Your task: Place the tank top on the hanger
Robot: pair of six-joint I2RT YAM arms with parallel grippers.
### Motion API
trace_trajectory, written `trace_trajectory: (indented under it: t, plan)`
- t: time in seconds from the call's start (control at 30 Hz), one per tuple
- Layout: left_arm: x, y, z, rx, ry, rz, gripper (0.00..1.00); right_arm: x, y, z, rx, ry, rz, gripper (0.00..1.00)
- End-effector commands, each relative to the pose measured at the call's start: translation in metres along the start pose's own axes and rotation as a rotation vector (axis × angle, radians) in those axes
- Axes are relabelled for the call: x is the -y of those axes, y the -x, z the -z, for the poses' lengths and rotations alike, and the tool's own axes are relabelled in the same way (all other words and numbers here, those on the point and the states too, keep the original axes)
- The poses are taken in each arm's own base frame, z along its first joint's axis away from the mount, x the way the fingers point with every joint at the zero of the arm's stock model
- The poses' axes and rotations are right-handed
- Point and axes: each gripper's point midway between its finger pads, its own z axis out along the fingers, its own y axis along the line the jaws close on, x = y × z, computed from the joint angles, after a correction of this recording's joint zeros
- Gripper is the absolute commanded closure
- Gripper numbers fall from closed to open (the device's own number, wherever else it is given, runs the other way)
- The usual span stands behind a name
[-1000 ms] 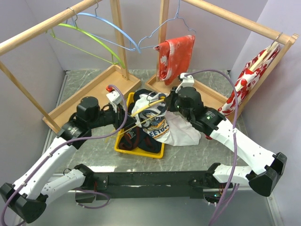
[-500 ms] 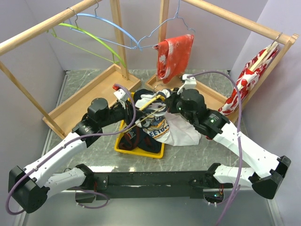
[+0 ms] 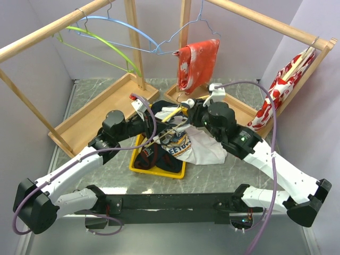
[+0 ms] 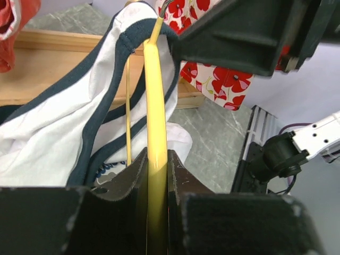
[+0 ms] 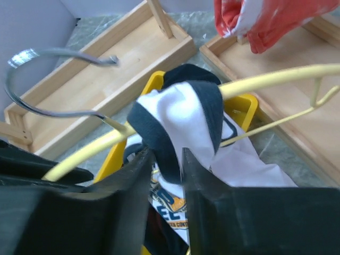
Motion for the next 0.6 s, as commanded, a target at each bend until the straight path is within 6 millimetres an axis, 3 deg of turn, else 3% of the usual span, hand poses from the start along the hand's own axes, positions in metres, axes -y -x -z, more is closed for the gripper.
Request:
trace_trajectory:
  t: [0.0, 0.27, 0.43, 0.57]
  plan:
    - [0.018, 0.025, 0.0, 0.109, -0.073, -0.004, 0.99, 0.002, 0.019, 0.018, 0.124, 0.053, 0.048, 0.57]
    - [0.018, 0.02, -0.004, 0.084, -0.083, 0.034, 0.99, -0.03, 0.047, 0.038, 0.241, 0.245, 0.169, 0.48]
    - [0.019, 0.023, -0.004, 0.073, -0.078, 0.036, 0.99, -0.042, 0.048, 0.021, 0.227, 0.227, 0.248, 0.47]
    - [0.023, 0.026, -0.003, 0.069, -0.088, 0.032, 0.99, -0.038, 0.049, 0.006, 0.232, 0.167, 0.285, 0.44]
